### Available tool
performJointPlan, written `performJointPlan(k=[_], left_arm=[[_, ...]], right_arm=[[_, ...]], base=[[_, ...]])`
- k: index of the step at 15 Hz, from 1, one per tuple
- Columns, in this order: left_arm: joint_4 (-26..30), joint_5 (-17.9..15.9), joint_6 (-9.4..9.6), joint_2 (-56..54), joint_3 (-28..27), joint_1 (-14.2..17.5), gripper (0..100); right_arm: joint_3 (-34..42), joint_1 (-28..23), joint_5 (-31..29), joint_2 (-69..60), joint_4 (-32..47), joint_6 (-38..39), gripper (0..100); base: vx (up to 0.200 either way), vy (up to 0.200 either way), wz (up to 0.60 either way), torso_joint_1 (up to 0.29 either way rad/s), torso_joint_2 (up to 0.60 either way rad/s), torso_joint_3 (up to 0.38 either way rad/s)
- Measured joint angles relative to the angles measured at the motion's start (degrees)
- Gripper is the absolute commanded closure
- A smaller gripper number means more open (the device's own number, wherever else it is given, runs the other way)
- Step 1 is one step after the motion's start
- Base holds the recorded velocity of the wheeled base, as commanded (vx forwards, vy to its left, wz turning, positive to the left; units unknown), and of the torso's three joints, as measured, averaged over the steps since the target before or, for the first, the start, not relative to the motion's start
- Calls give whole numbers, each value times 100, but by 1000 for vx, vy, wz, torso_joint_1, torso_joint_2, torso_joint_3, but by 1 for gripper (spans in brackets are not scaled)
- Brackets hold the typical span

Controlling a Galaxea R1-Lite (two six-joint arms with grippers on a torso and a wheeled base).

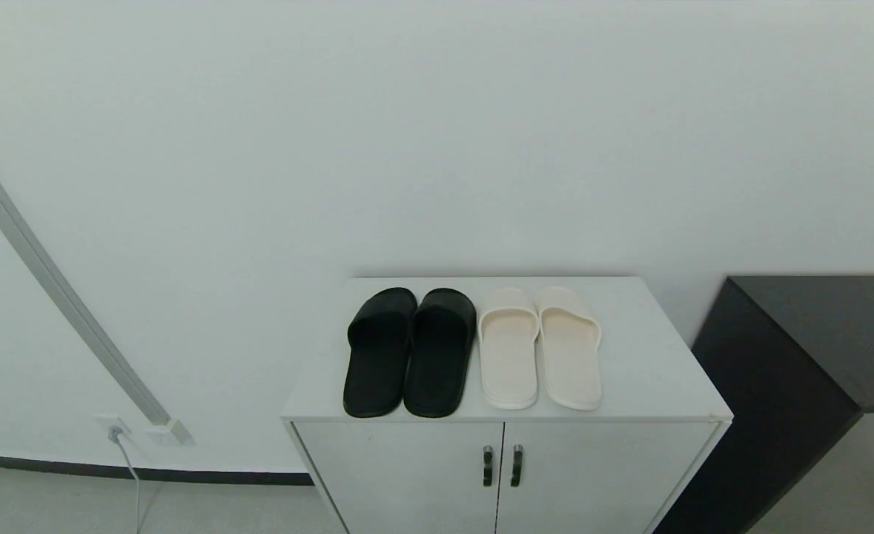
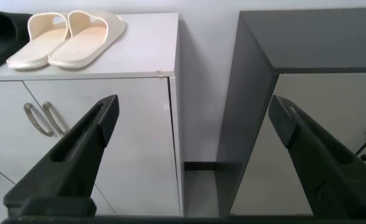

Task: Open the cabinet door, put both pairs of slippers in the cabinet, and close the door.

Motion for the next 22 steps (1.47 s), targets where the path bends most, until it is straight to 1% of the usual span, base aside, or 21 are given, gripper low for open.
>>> performJointPlan(k=[3, 12, 14, 16, 17, 19, 22], left_arm=[[7, -80, 38, 0, 0, 0, 100], [7, -83, 49, 0, 0, 0, 100], [7, -83, 49, 0, 0, 0, 100], [7, -83, 40, 0, 0, 0, 100], [7, -80, 43, 0, 0, 0, 100], [7, -85, 40, 0, -2, 0, 100], [7, -89, 44, 0, -7, 0, 100]], right_arm=[[0, 0, 0, 0, -2, 0, 0], [-46, 0, 160, 35, 6, -79, 0], [-584, 32, 187, 176, 210, 232, 0], [-1477, 108, 261, 453, 613, 355, 0], [-1679, 144, 285, 586, 713, 377, 0], [-1603, 246, 364, 1000, 777, 410, 0], [-1397, 354, 545, 1852, 328, 432, 0]], base=[[0, 0, 0, 0, 0, 0], [0, 0, 0, 0, 0, 0], [0, 0, 0, 0, 0, 0], [0, 0, 0, 0, 0, 0], [0, 0, 0, 0, 0, 0], [0, 0, 0, 0, 0, 0], [0, 0, 0, 0, 0, 0]])
